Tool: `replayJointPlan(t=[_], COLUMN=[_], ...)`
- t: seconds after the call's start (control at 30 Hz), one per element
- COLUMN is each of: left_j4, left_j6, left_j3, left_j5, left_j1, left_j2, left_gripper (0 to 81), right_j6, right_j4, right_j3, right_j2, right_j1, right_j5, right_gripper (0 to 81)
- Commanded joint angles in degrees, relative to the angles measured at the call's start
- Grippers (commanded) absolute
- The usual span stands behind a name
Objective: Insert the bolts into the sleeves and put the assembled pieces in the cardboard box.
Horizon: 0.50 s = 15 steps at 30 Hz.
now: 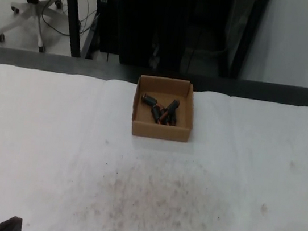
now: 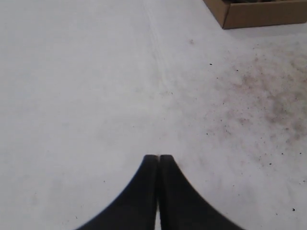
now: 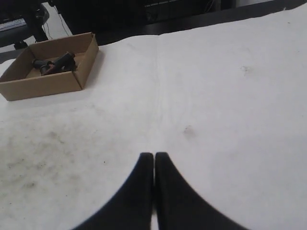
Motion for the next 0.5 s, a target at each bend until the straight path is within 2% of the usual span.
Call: replayJointPlan(t=[0.0, 0.23, 0.47], left_j4=[-0.01, -0.25, -0.25], left_j6=[-0.05, 3.33, 3.22], left_j3=[-0.60, -0.60, -0.60], left_j5=[-0.57, -0.13, -0.13], left_j1=[0.09, 0.09, 0.09], left_j2=[0.08, 0.08, 0.08], left_gripper=[0.3, 0.3, 0.3], right_j6=[0.77, 1.43, 2.71], right_j4=[-0.36, 7.69, 5.75], right_j3=[0.01, 0.01, 0.01], right_j2=[0.15, 0.15, 0.15], right_j1=[-0.02, -0.02, -0.02], right_j5=[0.06, 0.06, 0.06], right_gripper=[0.8, 0.8, 0.8])
